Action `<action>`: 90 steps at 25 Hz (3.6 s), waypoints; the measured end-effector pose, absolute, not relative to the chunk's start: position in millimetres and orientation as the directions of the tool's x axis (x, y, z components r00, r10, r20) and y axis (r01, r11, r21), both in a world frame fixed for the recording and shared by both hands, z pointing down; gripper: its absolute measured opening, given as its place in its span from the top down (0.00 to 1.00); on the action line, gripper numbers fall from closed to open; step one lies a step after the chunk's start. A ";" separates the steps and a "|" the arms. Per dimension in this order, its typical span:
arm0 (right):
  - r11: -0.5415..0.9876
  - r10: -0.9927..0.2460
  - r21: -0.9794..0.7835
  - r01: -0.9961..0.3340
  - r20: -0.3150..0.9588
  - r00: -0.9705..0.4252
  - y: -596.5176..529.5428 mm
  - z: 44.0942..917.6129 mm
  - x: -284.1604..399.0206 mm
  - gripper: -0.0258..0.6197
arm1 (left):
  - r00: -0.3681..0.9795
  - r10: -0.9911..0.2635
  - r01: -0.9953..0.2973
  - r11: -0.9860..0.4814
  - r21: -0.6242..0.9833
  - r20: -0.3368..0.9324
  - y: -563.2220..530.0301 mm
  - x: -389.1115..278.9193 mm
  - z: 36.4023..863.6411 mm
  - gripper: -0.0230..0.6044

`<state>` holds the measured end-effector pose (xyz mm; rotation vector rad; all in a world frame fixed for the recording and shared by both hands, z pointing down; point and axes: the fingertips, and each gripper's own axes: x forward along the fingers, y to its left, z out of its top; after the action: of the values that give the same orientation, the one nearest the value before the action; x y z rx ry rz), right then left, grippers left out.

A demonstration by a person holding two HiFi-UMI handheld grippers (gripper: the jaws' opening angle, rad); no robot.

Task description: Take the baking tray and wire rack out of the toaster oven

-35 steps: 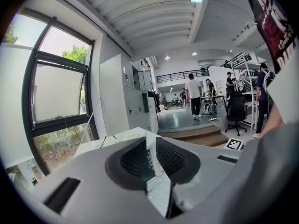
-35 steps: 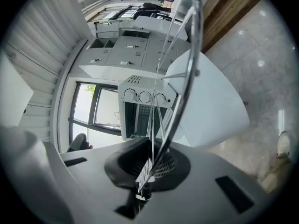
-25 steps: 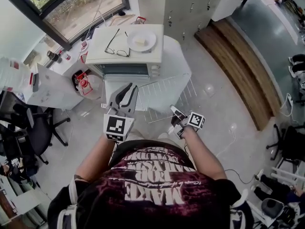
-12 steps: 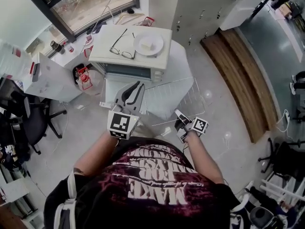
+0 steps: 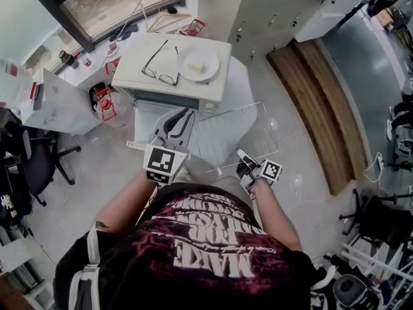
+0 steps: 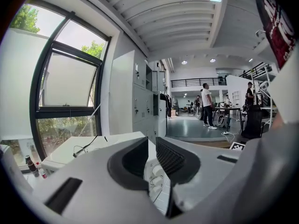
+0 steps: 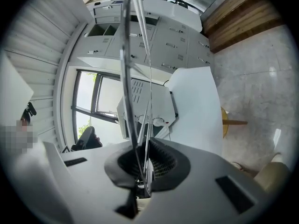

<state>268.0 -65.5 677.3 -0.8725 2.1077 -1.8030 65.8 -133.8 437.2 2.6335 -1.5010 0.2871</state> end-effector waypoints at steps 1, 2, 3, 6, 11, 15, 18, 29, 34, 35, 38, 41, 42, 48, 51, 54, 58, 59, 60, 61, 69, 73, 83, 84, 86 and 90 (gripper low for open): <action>0.067 -0.570 -0.958 -0.280 0.193 -0.799 -68.9 676.6 272.0 0.95 | 0.495 -0.840 -0.861 -0.509 -0.003 0.220 -134.3 68.0 439.8 0.88; 0.068 -0.565 -0.960 -0.272 0.187 -0.804 -72.2 676.1 276.3 0.95 | 0.491 -0.841 -0.864 -0.504 -0.001 0.227 -134.6 70.5 441.2 0.88; 0.070 -0.556 -0.962 -0.264 0.182 -0.811 -75.9 676.1 280.7 0.95 | 0.482 -0.845 -0.868 -0.496 -0.001 0.231 -135.1 73.2 441.5 0.88; 0.083 -0.505 -0.964 -0.251 0.176 -0.845 -89.7 679.3 295.0 0.95 | 0.433 -0.870 -0.894 -0.448 -0.010 0.235 -139.5 82.4 440.4 0.88; 0.104 -0.371 -0.969 -0.224 0.171 -0.913 -114.0 683.4 320.1 0.95 | 0.287 -0.925 -0.953 -0.301 -0.020 0.248 -144.5 104.1 444.8 0.89; 0.124 -0.257 -0.974 -0.190 0.153 -0.954 -127.9 683.9 340.1 0.95 | 0.162 -0.951 -0.985 -0.173 -0.019 0.262 -139.1 126.2 453.6 0.90; 0.124 -0.194 -0.976 -0.178 0.152 -0.969 -136.1 689.9 358.1 0.95 | 0.078 -0.959 -0.996 -0.084 -0.011 0.271 -131.4 140.3 460.2 0.93; 0.140 -0.092 -0.963 -0.231 0.219 -0.971 -163.3 716.5 372.3 0.95 | -0.042 -0.957 -0.999 0.047 0.008 0.288 -112.2 126.0 452.0 0.95; 0.107 -0.044 -0.965 -0.240 0.237 -0.971 -174.0 728.3 359.2 0.95 | -0.046 -0.964 -0.999 0.044 -0.014 0.263 -122.7 115.2 451.9 0.95; 0.103 -0.029 -0.964 -0.246 0.244 -0.969 -176.4 730.8 357.4 0.95 | -0.051 -0.963 -0.999 0.049 -0.013 0.265 -123.6 114.0 453.1 0.95; 0.115 0.022 -0.962 -0.246 0.250 -0.968 -188.8 735.5 351.3 0.95 | -0.090 -0.958 -0.996 0.088 -0.020 0.273 -125.8 111.1 452.9 0.95; 0.110 0.078 -0.967 -0.230 0.239 -0.968 -200.9 740.9 348.3 0.95 | -0.154 -0.949 -0.988 0.150 -0.034 0.276 -125.9 109.3 448.4 0.95; 0.107 0.097 -0.967 -0.233 0.243 -0.965 -206.8 744.0 348.0 0.95 | -0.184 -0.943 -0.983 0.181 -0.038 0.278 -126.3 108.3 446.8 0.95; 0.097 0.219 -0.966 -0.241 0.257 -0.941 -244.9 763.5 346.5 0.95 | -0.356 -0.891 -0.931 0.363 -0.028 0.281 -123.6 121.6 450.9 0.95; 0.099 0.284 -0.965 -0.243 0.262 -0.922 -259.5 773.7 344.4 0.95 | -0.429 -0.857 -0.898 0.439 -0.031 0.287 -119.5 133.6 457.5 0.95; 0.102 0.318 -0.964 -0.246 0.266 -0.910 -271.6 784.7 343.4 0.95 | -0.470 -0.831 -0.875 0.482 -0.035 0.296 -116.4 143.5 464.6 0.95; 0.089 0.339 -0.962 -0.260 0.274 -0.900 -284.0 796.3 337.5 0.95 | -0.510 -0.803 -0.851 0.524 -0.044 0.308 -110.6 152.0 473.2 0.95; 0.087 0.344 -0.961 -0.264 0.277 -0.897 -286.6 798.6 334.7 0.95 | -0.519 -0.798 -0.845 0.532 -0.046 0.308 -109.5 153.1 474.5 0.95; 0.087 0.350 -0.959 -0.270 0.283 -0.893 -288.7 800.9 331.8 0.95 | -0.527 -0.792 -0.840 0.541 -0.048 0.308 -108.2 154.0 475.7 0.95; 0.090 0.357 -0.957 -0.277 0.291 -0.888 -290.2 802.8 328.9 0.95 | -0.536 -0.786 -0.834 0.549 -0.049 0.307 -106.6 154.7 476.7 0.95; 0.061 0.402 -0.899 -0.433 0.419 -0.814 -297.6 815.7 323.4 0.91 | -0.576 -0.762 -0.805 0.592 -0.044 0.298 -96.5 160.5 476.4 0.95; 0.090 0.380 -0.842 -0.531 0.522 -0.763 -305.7 827.3 324.9 0.81 | -0.590 -0.750 -0.793 0.607 -0.042 0.300 -88.4 160.6 476.8 0.95; 0.166 0.424 -0.758 -0.631 0.633 -0.648 -294.5 808.7 327.0 0.45 | -0.576 -0.742 -0.790 0.613 -0.001 0.341 -76.6 161.3 484.2 0.95; 0.184 0.438 -0.746 -0.640 0.645 -0.626 -293.0 809.4 331.1 0.44 | -0.568 -0.748 -0.796 0.605 0.003 0.344 -77.6 159.3 485.7 0.95; 0.228 0.461 -0.718 -0.658 0.675 -0.576 -292.1 814.3 338.8 0.43 | -0.548 -0.760 -0.809 0.587 0.007 0.351 -80.5 152.0 489.6 0.95; 0.281 0.449 -0.653 -0.703 0.737 -0.505 -298.6 827.2 355.1 0.40 | -0.493 -0.793 -0.847 0.532 0.012 0.358 -87.1 138.6 490.8 0.95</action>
<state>355.1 -298.6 827.2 -0.4763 3.0240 -2.8167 138.6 -87.1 490.8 1.3600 -2.4541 0.2364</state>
